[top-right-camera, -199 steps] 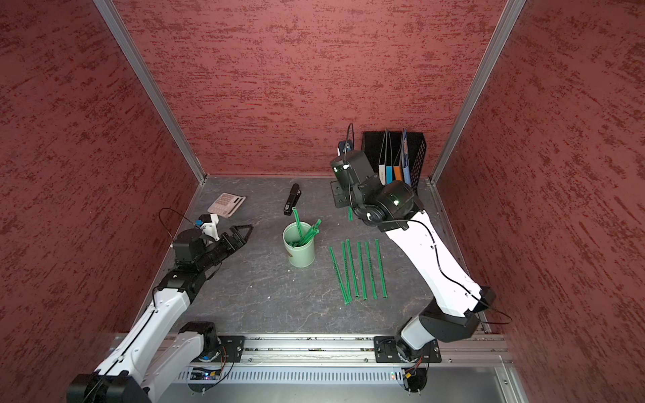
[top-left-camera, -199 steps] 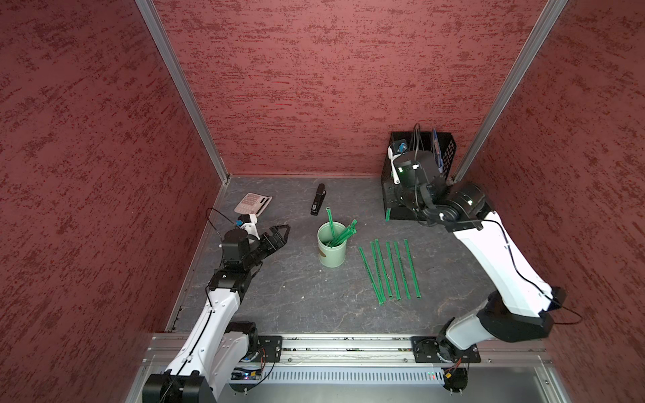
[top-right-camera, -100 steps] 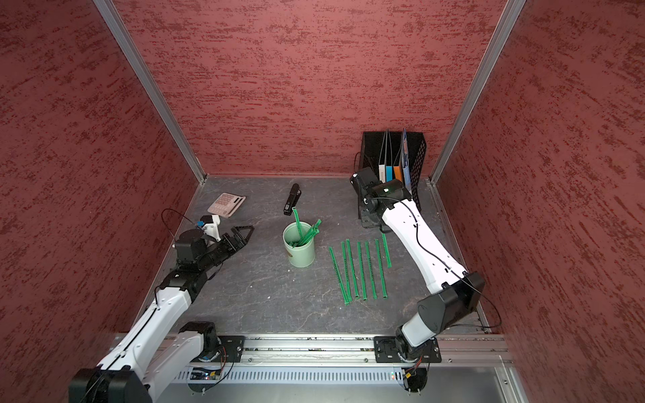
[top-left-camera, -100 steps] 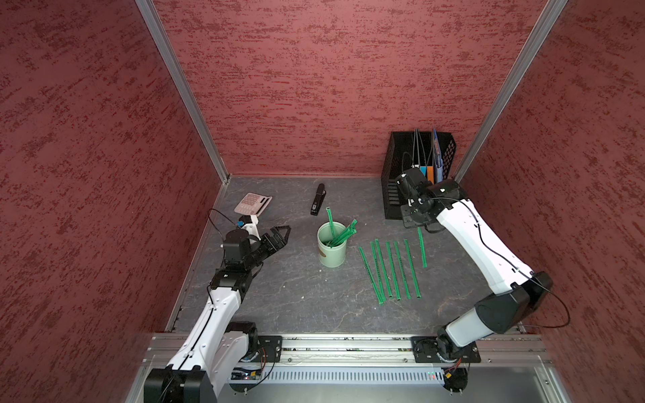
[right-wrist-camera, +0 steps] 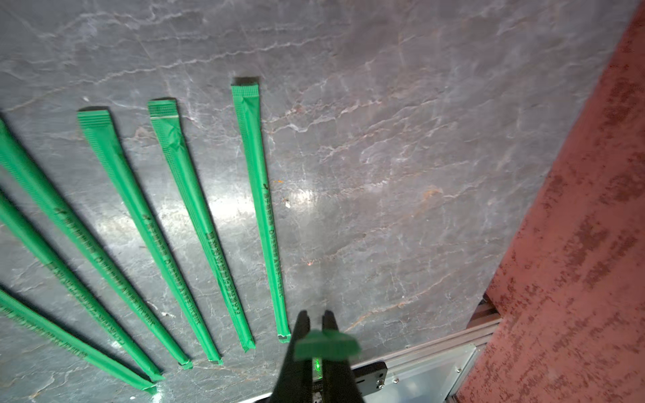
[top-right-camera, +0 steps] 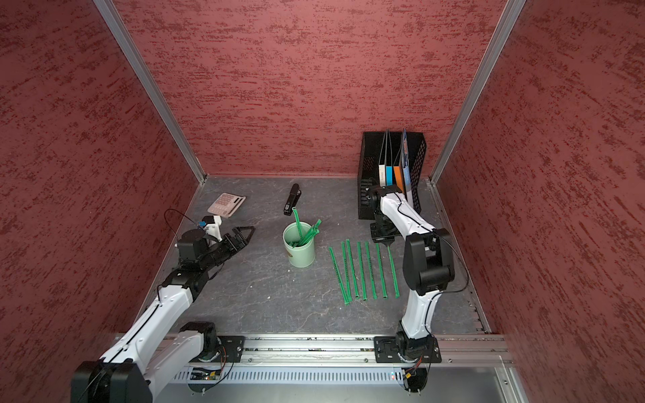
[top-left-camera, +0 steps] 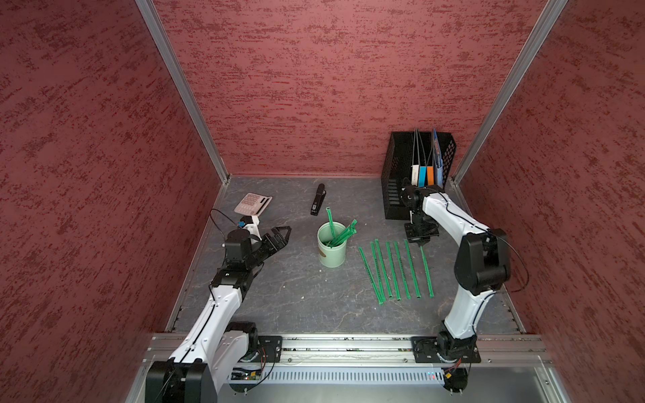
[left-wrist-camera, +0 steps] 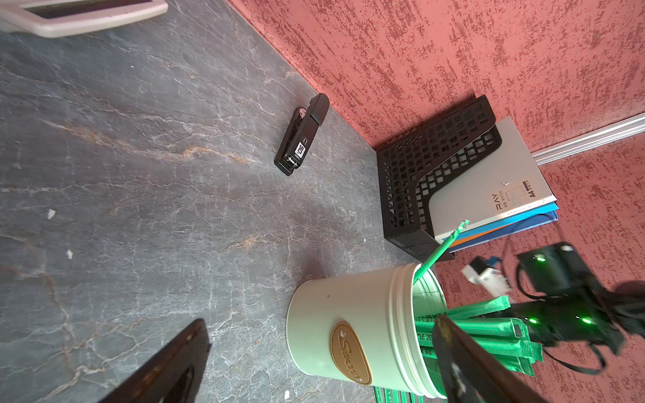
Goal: Take the straws out of the storage container
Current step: Place the straw at the center of the board.
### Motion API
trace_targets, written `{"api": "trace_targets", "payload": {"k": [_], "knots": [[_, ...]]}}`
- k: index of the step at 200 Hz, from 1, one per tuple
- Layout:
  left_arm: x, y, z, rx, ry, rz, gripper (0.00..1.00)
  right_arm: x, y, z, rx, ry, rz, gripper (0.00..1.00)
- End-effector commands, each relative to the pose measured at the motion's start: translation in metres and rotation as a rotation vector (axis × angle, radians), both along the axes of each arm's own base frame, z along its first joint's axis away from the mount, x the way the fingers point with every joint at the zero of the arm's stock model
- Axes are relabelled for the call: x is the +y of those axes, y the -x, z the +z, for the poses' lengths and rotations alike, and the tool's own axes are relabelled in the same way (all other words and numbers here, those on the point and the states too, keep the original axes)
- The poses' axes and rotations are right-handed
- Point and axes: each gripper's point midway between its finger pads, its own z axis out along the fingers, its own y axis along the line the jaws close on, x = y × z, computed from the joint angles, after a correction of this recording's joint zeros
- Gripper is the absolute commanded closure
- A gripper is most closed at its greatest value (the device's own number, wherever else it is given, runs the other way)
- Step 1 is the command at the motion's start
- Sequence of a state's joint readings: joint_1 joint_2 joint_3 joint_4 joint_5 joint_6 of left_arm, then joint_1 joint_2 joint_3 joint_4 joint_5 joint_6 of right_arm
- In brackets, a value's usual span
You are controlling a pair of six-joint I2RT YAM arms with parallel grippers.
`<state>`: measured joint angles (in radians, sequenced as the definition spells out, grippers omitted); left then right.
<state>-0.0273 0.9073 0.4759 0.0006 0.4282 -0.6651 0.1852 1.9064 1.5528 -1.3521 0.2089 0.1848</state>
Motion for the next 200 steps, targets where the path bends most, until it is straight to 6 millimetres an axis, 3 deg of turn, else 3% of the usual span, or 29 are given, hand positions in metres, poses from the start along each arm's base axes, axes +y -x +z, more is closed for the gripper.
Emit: {"api": "trace_targets", "payload": {"k": [1, 73, 200], "knots": [[0.001, 0.000, -0.003, -0.004, -0.014, 0.000, 0.00, 0.004, -0.008, -0.010, 0.000, -0.055, -0.002, 0.98], [0.001, -0.004, -0.004, 0.002, -0.019, -0.006, 0.00, -0.009, -0.007, -0.044, 0.058, -0.073, -0.042, 0.96], [0.001, -0.004, 0.001, 0.001, -0.028, -0.005, 0.00, -0.017, -0.014, -0.061, 0.070, -0.071, -0.068, 0.87]]}}
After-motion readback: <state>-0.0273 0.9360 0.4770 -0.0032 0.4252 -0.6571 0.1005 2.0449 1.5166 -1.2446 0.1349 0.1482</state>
